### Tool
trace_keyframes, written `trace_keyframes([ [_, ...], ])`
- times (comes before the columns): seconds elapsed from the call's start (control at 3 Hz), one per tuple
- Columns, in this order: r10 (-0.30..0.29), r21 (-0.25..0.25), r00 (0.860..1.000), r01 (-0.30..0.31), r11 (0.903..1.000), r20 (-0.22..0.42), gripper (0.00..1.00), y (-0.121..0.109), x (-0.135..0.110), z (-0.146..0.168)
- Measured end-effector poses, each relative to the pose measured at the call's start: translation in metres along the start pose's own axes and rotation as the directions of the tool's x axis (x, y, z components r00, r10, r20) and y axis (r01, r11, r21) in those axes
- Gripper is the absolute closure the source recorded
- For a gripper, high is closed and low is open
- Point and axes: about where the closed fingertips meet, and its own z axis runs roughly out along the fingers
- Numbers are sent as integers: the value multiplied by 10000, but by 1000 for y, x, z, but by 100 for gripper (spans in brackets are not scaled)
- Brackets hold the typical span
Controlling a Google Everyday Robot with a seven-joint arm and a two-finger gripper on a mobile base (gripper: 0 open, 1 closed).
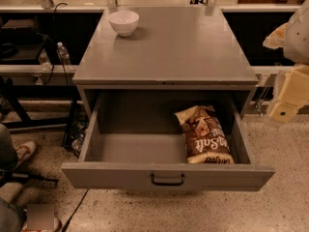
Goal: Pick brown chip bag from top drawer and place on counter
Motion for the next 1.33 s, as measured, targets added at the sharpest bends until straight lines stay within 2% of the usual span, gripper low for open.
trace_keyframes([
  [0.33, 0, 2, 10000, 0, 10000, 1, 0, 0, 0, 0],
  [0.67, 533, -88, 9985, -532, 9985, 98, 0, -1, 7, 36],
  [1.0, 1871, -467, 9808, -1847, 9817, 544, 0, -2, 23, 100],
  [1.33, 3207, -884, 9395, -3117, 9461, 1200, 0, -11, 27, 158],
])
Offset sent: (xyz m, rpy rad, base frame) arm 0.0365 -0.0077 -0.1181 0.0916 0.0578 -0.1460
